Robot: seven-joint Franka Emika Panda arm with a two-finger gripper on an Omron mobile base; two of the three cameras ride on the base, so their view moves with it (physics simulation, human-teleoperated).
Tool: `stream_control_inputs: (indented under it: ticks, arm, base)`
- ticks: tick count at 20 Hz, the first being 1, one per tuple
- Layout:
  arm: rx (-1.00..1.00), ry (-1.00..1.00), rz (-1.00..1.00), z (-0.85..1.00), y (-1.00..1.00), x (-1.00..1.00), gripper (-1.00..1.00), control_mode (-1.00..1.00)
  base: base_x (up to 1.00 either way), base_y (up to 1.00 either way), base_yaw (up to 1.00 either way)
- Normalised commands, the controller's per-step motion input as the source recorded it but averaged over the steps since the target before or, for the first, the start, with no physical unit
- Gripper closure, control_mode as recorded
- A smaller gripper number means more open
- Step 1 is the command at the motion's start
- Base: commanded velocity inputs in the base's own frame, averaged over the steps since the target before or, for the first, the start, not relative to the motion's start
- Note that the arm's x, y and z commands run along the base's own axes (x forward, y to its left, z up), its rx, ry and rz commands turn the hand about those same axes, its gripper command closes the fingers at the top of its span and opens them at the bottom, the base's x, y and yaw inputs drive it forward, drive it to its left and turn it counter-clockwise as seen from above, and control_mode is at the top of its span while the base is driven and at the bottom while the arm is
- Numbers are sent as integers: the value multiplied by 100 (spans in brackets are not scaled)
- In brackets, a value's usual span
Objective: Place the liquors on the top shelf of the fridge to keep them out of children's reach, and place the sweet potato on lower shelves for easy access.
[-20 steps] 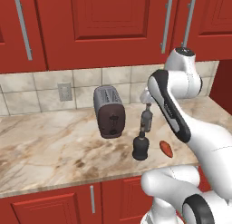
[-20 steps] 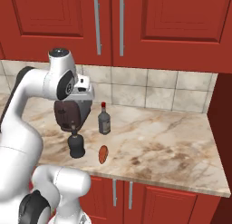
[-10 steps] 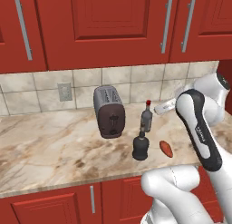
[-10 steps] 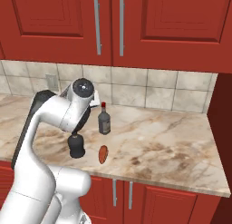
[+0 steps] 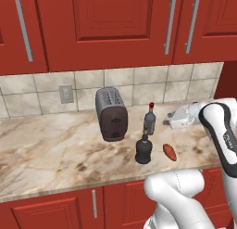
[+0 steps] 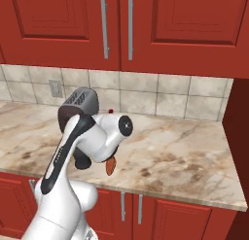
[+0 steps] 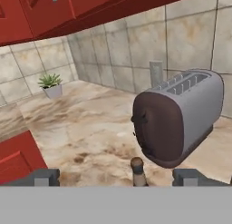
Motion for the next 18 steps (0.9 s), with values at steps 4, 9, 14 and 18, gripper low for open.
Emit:
stream_control_inputs:
  ticks: [4,9,14,18]
  arm:
    - [10,0,22,-39,0,0,-100,-100]
    - [0,-4,16,-46,21,0,-100,-100]
    - [0,-9,11,-46,25,0,-100,-100]
    - [0,-5,10,-34,14,0,-100,-100]
  base:
    - [0,0,0]
    - [0,0,0]
    - [0,0,0]
    - [0,0,0]
